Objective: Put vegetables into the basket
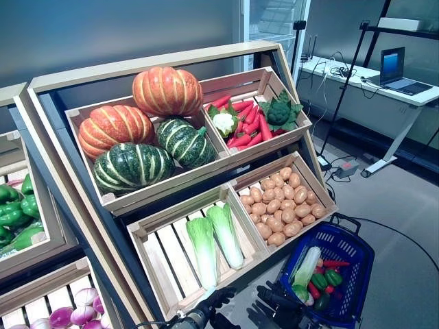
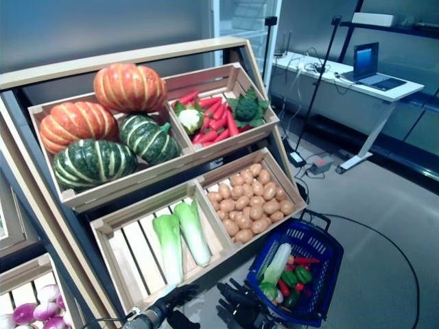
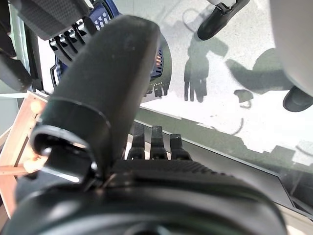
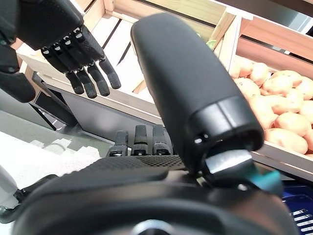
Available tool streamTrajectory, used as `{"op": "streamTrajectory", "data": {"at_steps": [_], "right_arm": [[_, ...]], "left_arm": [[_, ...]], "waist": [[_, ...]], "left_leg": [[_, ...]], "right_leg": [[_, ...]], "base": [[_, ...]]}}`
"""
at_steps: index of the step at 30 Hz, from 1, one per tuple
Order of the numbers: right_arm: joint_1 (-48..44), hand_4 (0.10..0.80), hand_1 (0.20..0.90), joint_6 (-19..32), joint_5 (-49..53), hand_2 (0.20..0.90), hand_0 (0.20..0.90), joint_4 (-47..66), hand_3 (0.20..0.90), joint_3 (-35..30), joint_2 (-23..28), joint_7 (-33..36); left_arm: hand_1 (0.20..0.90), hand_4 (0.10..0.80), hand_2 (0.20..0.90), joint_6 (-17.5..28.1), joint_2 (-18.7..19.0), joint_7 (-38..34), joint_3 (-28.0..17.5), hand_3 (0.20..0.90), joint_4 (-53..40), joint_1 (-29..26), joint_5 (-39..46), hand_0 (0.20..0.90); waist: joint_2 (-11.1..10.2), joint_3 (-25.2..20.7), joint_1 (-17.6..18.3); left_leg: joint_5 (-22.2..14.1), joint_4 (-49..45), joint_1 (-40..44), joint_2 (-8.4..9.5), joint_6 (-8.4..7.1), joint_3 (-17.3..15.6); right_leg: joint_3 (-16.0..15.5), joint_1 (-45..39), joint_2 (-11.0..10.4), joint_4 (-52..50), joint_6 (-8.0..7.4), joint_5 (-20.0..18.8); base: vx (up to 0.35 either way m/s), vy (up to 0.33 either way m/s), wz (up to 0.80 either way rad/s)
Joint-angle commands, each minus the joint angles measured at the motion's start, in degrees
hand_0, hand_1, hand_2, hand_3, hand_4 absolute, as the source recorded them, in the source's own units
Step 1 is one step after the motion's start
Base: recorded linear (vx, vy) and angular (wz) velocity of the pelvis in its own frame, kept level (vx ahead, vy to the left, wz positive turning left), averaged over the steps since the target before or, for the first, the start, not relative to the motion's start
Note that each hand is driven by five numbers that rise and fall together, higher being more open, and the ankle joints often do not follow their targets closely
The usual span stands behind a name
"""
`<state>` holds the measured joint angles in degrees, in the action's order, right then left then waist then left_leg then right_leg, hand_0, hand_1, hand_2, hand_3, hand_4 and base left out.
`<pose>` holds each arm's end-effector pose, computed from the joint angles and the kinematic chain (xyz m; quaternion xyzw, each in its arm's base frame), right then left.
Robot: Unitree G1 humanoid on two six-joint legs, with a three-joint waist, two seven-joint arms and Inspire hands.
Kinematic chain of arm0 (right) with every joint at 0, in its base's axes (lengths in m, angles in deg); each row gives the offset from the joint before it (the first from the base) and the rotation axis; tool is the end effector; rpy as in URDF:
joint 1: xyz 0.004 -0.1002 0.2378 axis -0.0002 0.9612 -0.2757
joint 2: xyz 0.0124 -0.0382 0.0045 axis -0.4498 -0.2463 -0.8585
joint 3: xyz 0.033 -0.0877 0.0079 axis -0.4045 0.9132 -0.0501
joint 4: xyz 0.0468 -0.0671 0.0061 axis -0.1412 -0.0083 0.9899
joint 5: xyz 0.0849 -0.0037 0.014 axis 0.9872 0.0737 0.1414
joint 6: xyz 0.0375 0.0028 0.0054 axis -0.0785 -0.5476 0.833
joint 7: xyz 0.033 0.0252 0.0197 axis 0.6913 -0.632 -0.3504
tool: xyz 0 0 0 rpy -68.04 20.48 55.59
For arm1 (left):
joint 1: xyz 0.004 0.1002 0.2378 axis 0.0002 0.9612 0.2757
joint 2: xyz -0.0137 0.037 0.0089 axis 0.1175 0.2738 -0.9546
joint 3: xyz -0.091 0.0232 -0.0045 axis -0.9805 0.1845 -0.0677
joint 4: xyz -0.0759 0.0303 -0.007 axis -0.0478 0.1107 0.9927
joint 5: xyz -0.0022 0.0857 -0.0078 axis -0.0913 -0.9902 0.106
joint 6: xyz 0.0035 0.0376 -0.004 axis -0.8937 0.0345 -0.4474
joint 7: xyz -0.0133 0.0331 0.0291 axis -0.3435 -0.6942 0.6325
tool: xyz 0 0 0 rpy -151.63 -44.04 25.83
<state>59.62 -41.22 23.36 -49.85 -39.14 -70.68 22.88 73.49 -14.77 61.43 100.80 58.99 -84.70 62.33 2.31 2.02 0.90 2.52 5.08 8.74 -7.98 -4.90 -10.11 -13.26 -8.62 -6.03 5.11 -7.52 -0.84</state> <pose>0.0871 -0.1797 -0.0957 0.4010 0.4635 -0.0205 0.7899 0.0903 0.1540 -0.0874 0.2149 0.3570 -0.2599 0.8711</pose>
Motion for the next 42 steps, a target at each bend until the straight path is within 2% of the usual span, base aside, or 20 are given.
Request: {"op": "streamTrajectory", "data": {"at_steps": [1, 6, 11, 16, 19, 22, 28, 36, 39, 42], "right_arm": [[-4.1, 0.800, 0.900, -1.1, -1.5, 0.900, 0.900, -5.1, 0.900, 2.4, -3.4, -0.4], [-4.0, 0.800, 0.900, -1.2, -1.6, 0.900, 0.900, -5.2, 0.900, 2.4, -3.5, -0.2], [-4.1, 0.800, 0.900, -1.6, -1.7, 0.900, 0.900, -5.2, 0.900, 2.2, -3.3, 0.0], [-4.2, 0.800, 0.900, -2.0, -1.5, 0.900, 0.900, -5.1, 0.900, 2.1, -3.0, 0.3], [-4.3, 0.800, 0.900, -2.8, -1.1, 0.900, 0.900, -4.1, 0.900, 1.9, -2.4, 1.1], [-4.3, 0.800, 0.900, -3.2, -1.1, 0.900, 0.900, -3.7, 0.900, 1.4, -2.0, 1.5], [-3.4, 0.800, 0.900, -3.0, -1.4, 0.900, 0.900, -3.3, 0.900, 0.4, -2.0, 1.7], [-1.7, 0.800, 0.900, -2.5, -2.2, 0.900, 0.900, -2.9, 0.900, -0.1, -2.5, 1.5], [-1.1, 0.800, 0.900, -2.1, -1.9, 0.900, 0.900, -3.0, 0.900, -0.2, -2.7, 1.3], [-0.8, 0.800, 0.900, -2.1, -2.1, 0.900, 0.900, -2.4, 0.900, -0.1, -3.0, 1.7]], "left_arm": [[0.900, 0.800, 0.900, 2.5, -1.0, -0.1, 2.3, 0.900, 2.6, -6.6, -1.2, 0.900], [0.900, 0.800, 0.900, 4.2, -0.9, -0.6, 2.2, 0.900, 2.3, -6.6, -0.9, 0.900], [0.900, 0.800, 0.900, 9.4, -0.5, -1.0, 3.1, 0.900, 0.2, -6.6, -1.8, 0.900], [0.900, 0.800, 0.900, 17.1, 1.1, -11.0, 1.8, 0.900, -5.6, -7.3, -4.8, 0.900], [0.900, 0.800, 0.900, 20.3, 3.2, -16.0, 0.5, 0.900, -12.6, -7.9, -6.3, 0.900], [0.900, 0.800, 0.900, 21.7, 5.1, -17.6, -0.5, 0.900, -19.3, -8.1, -6.2, 0.900], [0.900, 0.800, 0.900, 23.1, 8.1, -18.7, -2.7, 0.900, -30.9, -8.0, -3.4, 0.900], [0.900, 0.800, 0.900, 23.1, 10.1, -17.1, -3.7, 0.900, -35.8, -7.8, -1.7, 0.900], [0.900, 0.800, 0.900, 22.2, 10.6, -21.9, -3.9, 0.900, -36.7, -7.5, -2.3, 0.900], [0.900, 0.800, 0.900, 19.9, 10.0, -25.4, -5.3, 0.900, -36.4, -6.9, 0.7, 0.900]], "waist": [[-2.2, 2.9, 0.3], [-2.2, 2.8, 0.4], [-2.2, 2.9, 0.3], [-2.2, 3.1, 0.0], [-2.3, 3.4, -0.5], [-2.3, 3.6, -1.0], [-2.6, 3.4, -1.9], [-2.8, 2.8, -1.7], [-2.8, 2.7, -1.6], [-2.8, 2.6, -1.6]], "left_leg": [[-4.2, -0.1, 1.2, 1.64, 2.23, -2.2], [-4.2, -0.1, 1.3, 1.65, 2.20, -2.1], [-4.2, -0.1, 1.3, 1.68, 2.13, -2.1], [-4.2, -0.1, 1.3, 1.74, 1.95, -2.0], [-4.2, -0.1, 1.3, 1.72, 1.85, -1.7], [-4.3, -0.1, 1.3, 1.73, 1.83, -1.4], [-4.6, -0.1, 1.4, 1.76, 1.92, -0.9], [-4.9, -0.1, 1.6, 1.83, 2.01, -0.9], [-5.0, -0.1, 1.7, 1.84, 2.04, -1.0], [-5.0, -0.1, 1.8, 1.88, 2.08, -1.0]], "right_leg": [[-0.9, -1.3, -0.8, -0.1, 1.79, 0.7], [-0.8, -1.3, -0.7, -0.1, 1.78, 0.7], [-0.7, -1.4, -0.6, -0.1, 1.84, 0.7], [-0.8, -1.4, -0.7, -0.1, 1.92, 0.7], [-1.0, -1.6, -0.7, -0.1, 2.12, 0.8], [-1.3, -1.7, -0.7, -0.1, 2.30, 0.8], [-1.9, -2.1, -0.8, -0.1, 2.45, 1.0], [-1.9, -2.4, -0.8, -0.1, 2.37, 1.1], [-1.8, -2.5, -0.8, -0.1, 2.31, 1.2], [-1.7, -2.5, -0.8, -0.1, 2.36, 1.3]], "base": [[0.000, 0.000, 0.00], [0.000, 0.000, 0.00], [0.000, 0.000, 0.00], [0.000, 0.000, 0.00], [0.000, 0.000, 0.00], [-0.004, 0.002, 0.01], [0.001, 0.000, 0.02], [0.003, -0.001, 0.02], [0.000, 0.000, 0.00], [0.000, 0.000, 0.00]]}}
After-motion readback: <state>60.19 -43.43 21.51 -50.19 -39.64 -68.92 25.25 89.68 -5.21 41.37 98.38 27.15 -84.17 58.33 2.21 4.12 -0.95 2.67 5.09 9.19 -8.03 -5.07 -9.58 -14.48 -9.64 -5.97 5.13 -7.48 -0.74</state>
